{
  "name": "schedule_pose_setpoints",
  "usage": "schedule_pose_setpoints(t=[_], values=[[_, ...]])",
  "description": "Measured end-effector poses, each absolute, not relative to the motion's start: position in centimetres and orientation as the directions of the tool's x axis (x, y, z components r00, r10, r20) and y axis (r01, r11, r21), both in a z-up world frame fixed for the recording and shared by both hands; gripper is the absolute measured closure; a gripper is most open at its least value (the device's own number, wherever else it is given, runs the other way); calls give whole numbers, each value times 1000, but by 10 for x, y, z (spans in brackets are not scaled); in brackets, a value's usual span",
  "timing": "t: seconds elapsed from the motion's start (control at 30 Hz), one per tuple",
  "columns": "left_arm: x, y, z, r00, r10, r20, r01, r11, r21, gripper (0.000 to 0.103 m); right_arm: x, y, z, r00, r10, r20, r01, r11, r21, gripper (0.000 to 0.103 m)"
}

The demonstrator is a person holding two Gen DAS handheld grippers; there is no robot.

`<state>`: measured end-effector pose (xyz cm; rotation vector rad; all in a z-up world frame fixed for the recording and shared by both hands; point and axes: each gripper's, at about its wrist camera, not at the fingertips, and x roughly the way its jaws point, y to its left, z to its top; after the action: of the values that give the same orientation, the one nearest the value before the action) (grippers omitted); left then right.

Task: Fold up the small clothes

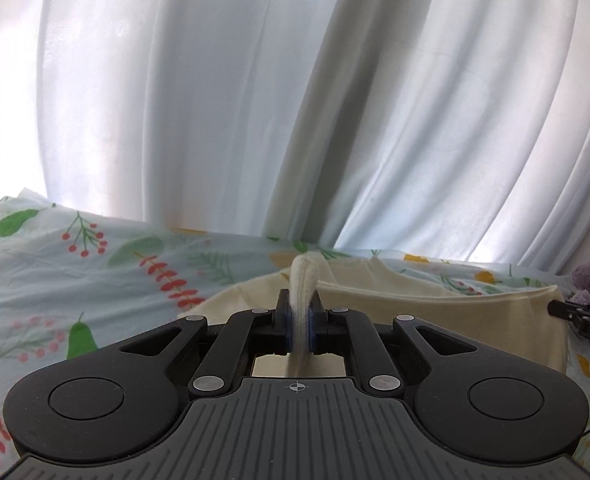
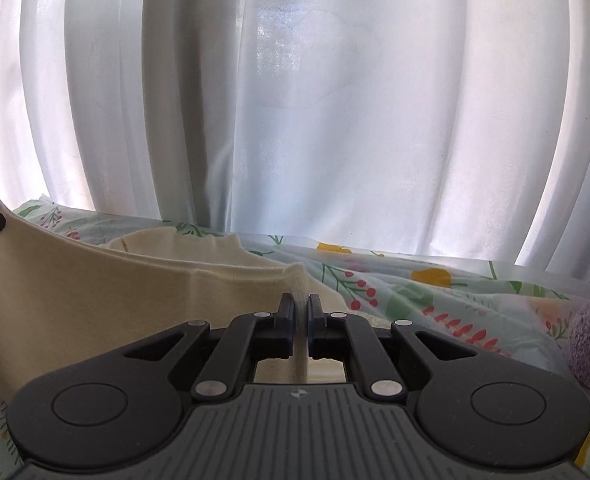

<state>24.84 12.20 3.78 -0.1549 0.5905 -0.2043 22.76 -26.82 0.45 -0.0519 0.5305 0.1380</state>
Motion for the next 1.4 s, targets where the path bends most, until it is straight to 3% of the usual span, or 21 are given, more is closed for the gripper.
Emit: schedule_pose_setpoints(t=[0.47,0.97,1.03,1.1,1.17,1.23,1.4], values=[[364,104,29,837,-120,-533,48,988,-147,93,339,-255,-6,882,-5,-472,-14,999,-36,98],[412,99,-43,775,-10,-631,-36,998,-60,93,406,-240,-63,820,-72,-568,31,996,-81,97],[415,100,-51,751,-13,-660,-33,998,-58,84,408,-237,-68,818,-65,-571,13,995,-95,97],[410,106,-52,730,-68,-680,-7,994,-107,81,407,-238,-67,805,-79,-588,22,994,-103,93],[395,117,-50,723,-175,-668,39,976,-213,75,389,-245,-57,817,-57,-574,22,997,-67,79],[379,128,-47,716,-220,-662,52,963,-263,63,369,-257,-52,830,5,-558,-10,1000,-7,54],[383,138,-62,667,-231,-708,19,956,-294,60,369,-272,-73,733,56,-678,-14,998,67,51]])
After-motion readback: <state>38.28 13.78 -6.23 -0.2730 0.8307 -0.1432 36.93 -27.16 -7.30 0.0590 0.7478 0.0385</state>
